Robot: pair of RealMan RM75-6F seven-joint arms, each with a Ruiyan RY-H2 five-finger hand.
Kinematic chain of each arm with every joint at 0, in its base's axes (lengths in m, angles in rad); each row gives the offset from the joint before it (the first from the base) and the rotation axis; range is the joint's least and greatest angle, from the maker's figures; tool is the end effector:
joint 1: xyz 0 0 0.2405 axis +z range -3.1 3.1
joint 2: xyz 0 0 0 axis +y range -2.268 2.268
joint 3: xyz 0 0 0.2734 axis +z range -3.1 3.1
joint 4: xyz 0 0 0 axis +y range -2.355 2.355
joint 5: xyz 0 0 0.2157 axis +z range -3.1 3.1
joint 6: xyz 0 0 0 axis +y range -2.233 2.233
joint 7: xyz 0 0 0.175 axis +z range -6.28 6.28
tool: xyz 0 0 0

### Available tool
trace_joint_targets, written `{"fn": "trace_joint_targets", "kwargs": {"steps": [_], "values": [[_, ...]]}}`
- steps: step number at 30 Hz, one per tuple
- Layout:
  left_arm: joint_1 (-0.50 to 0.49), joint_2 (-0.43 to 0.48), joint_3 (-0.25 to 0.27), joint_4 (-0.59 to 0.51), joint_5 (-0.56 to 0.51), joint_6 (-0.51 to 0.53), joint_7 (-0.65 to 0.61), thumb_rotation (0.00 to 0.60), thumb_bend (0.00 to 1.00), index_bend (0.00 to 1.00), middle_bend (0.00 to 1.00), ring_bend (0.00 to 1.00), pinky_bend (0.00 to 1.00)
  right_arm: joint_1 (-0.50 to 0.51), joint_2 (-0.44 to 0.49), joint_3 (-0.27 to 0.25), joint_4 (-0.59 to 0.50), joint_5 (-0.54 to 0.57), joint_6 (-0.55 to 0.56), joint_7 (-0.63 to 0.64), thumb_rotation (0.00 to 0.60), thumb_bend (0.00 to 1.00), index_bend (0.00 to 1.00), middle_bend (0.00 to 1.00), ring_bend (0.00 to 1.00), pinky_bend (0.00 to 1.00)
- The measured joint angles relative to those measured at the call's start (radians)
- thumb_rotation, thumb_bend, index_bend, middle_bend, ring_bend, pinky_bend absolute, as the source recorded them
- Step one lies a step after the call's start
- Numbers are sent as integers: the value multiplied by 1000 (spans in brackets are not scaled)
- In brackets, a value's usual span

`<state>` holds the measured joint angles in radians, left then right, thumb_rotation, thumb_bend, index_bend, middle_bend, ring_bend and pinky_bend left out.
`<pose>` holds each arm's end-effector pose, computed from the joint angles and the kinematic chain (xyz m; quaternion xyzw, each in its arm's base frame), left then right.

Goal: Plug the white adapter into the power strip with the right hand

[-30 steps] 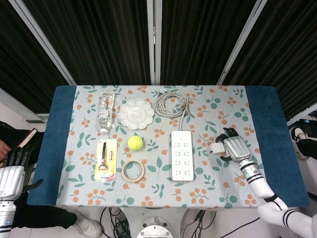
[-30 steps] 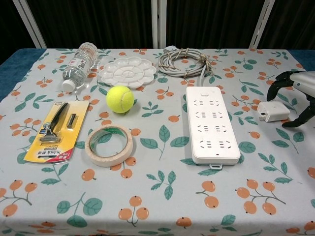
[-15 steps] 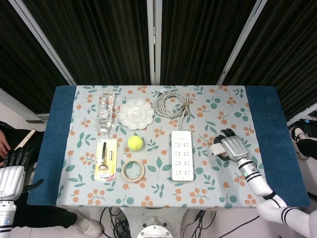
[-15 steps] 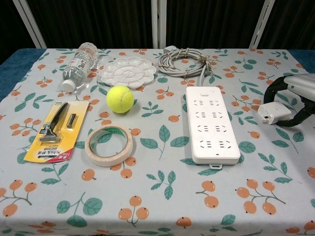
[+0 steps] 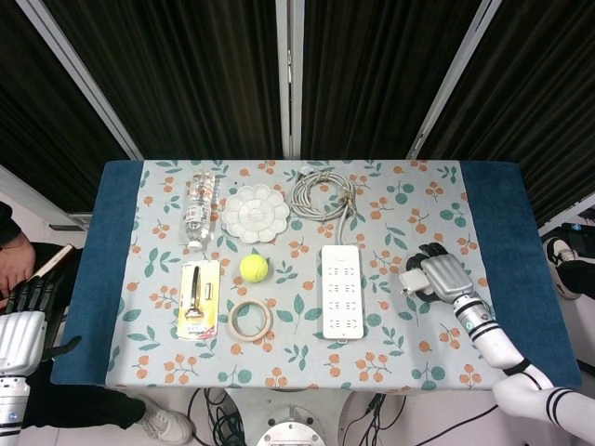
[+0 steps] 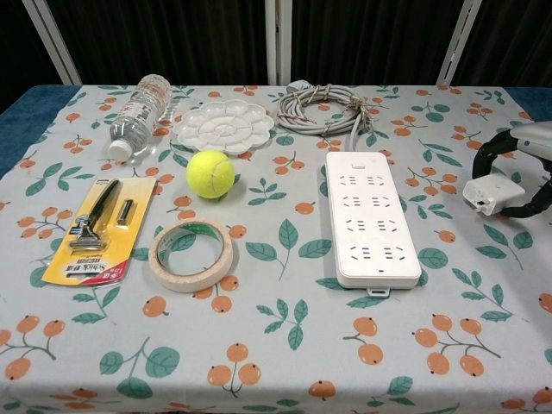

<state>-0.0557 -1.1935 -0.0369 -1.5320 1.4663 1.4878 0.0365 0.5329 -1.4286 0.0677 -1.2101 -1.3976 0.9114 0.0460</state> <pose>-0.3508 0.2016 0.1441 -0.5867 -0.3946 -0.3590 0.6093 -0.3048 -0.3607 0.0176 0.7360 -0.4090 0.2937 0.4526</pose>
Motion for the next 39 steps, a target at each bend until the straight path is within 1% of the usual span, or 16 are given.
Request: {"fn": "trace_joint_targets", "kwargs": {"steps": [3, 4, 7, 10, 13, 19, 22, 24, 25, 28, 30, 33, 39], "values": [[0, -2, 0, 3, 0, 0, -3, 600, 70, 0, 11, 0, 0, -5, 25, 1, -49, 38, -16, -29, 600, 630, 271, 290, 132, 116], [0, -2, 0, 4, 1, 0, -4, 600, 70, 0, 11, 0, 0, -8, 32, 1, -67, 54, -21, -41, 600, 613, 242, 282, 130, 110], [0, -4, 0, 8, 3, 1, -8, 600, 70, 0, 11, 0, 0, -19, 45, 2, -110, 94, -24, -80, 600, 529, 176, 260, 119, 92], [1, -7, 1, 14, 5, 3, -14, 600, 70, 0, 11, 0, 0, -36, 58, 4, -153, 120, -3, -112, 600, 443, 129, 241, 114, 88], [3, -9, 2, 23, 8, 7, -23, 600, 70, 0, 11, 0, 0, -61, 78, 7, -200, 135, 45, -133, 600, 411, 124, 239, 114, 87], [3, -17, 2, 44, 19, 15, -44, 600, 70, 0, 11, 0, 0, -125, 148, 5, -301, 138, 162, -161, 600, 400, 123, 240, 114, 87], [3, -21, 3, 52, 24, 19, -50, 600, 70, 0, 11, 0, 0, -160, 194, -2, -347, 126, 212, -165, 600, 345, 126, 244, 114, 87], [3, -23, 2, 55, 27, 21, -53, 600, 70, 0, 11, 0, 0, -177, 214, -7, -363, 115, 237, -166, 600, 299, 146, 249, 115, 87], [2, -23, 2, 56, 28, 21, -54, 600, 70, 0, 11, 0, 0, -186, 221, -10, -369, 105, 253, -165, 600, 264, 172, 255, 115, 88], [-3, -25, 0, 57, 30, 19, -53, 600, 70, 0, 11, 0, 0, -192, 224, -16, -361, 80, 264, -167, 600, 146, 238, 270, 115, 96], [-7, -26, -1, 55, 34, 18, -51, 600, 70, 0, 11, 0, 0, -185, 218, -16, -344, 79, 247, -173, 600, 105, 256, 272, 115, 100], [-10, -27, 0, 50, 39, 16, -46, 600, 70, 0, 11, 0, 0, -159, 190, -10, -303, 84, 200, -179, 600, 96, 272, 279, 116, 107], [-4, -26, 2, 46, 28, 14, -43, 600, 70, 0, 11, 0, 0, -102, 91, 11, -183, 94, 116, -143, 600, 95, 294, 292, 117, 117]]}}
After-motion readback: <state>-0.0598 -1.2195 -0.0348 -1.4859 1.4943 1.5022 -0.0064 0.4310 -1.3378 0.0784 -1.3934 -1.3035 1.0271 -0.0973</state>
